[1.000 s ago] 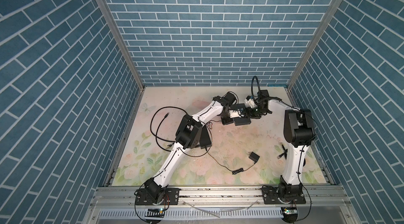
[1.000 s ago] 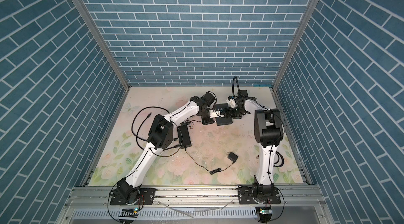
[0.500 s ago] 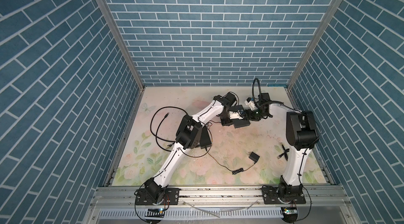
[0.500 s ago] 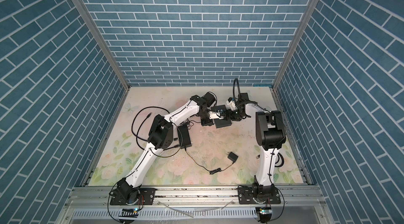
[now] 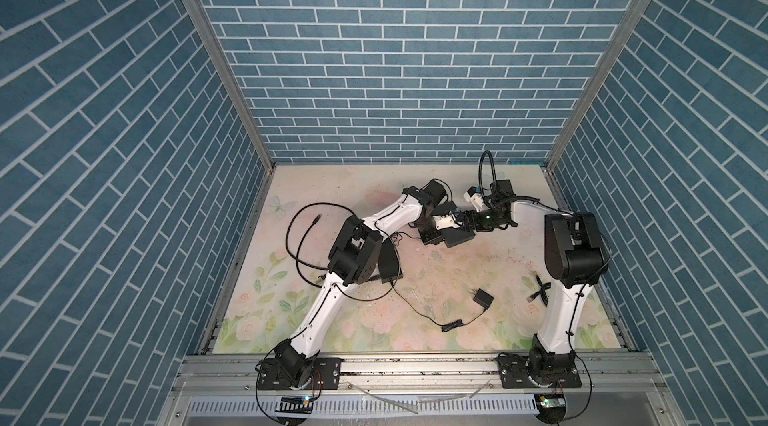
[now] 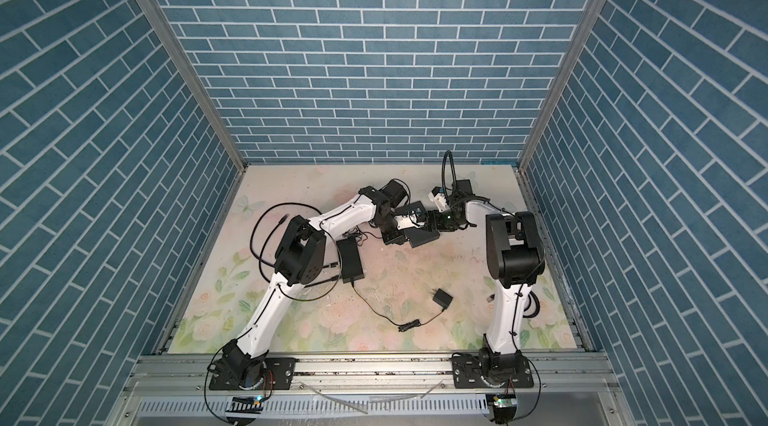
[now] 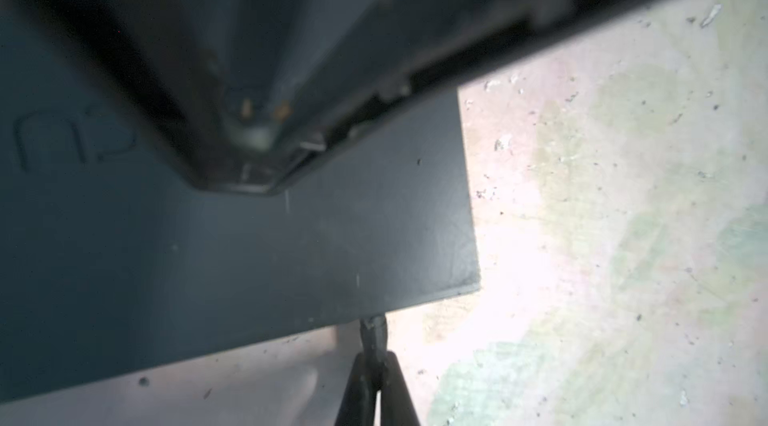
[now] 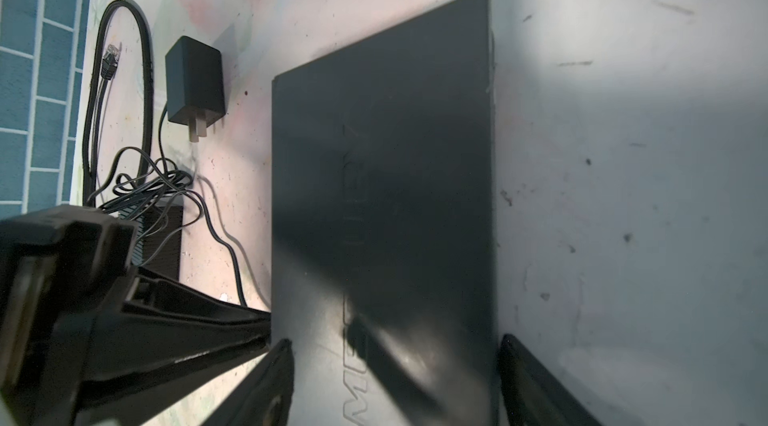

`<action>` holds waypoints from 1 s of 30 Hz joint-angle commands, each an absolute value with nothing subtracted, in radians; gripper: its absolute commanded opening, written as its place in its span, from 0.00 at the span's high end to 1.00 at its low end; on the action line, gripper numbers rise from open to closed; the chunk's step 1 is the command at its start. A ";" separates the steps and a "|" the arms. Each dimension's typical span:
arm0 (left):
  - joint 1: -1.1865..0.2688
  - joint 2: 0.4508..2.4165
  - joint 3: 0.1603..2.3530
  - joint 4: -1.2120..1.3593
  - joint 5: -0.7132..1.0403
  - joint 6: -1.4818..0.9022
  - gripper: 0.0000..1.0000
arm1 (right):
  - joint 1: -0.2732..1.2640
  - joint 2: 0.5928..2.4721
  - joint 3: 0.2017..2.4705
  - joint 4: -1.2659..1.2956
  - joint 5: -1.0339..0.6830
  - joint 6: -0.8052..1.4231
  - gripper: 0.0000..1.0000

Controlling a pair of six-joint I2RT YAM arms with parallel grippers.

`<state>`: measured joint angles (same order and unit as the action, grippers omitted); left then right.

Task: Insert the plug into the switch port
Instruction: 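Push the barrel plug into the box's power port with the left gripper, then open the left gripper and draw back while right releases the box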

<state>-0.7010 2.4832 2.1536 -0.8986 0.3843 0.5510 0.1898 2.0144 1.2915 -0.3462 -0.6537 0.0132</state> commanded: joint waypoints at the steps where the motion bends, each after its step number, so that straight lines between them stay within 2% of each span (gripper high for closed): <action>1: -0.703 2.480 2.185 -0.675 0.374 0.471 1.00 | 0.264 2.012 1.208 -0.473 -0.836 0.018 0.25; 7: -0.698 2.445 2.095 -0.567 0.375 0.350 1.00 | 0.264 1.954 1.093 -0.313 -0.888 0.146 0.27; 11: -0.698 2.431 2.056 -0.507 0.418 0.352 1.00 | 0.271 1.939 1.066 -0.305 -0.900 0.147 0.31; 18: -0.698 2.432 2.062 -0.528 0.529 0.480 1.00 | 0.284 1.961 1.084 -0.366 -0.887 0.095 0.33; 25: -0.696 2.486 2.194 -0.710 0.599 0.622 1.00 | 0.288 1.966 1.165 -0.455 -0.873 -0.005 0.34; 30: -0.695 2.496 2.223 -0.739 0.623 0.657 1.00 | 0.296 1.982 1.237 -0.533 -0.896 -0.090 0.33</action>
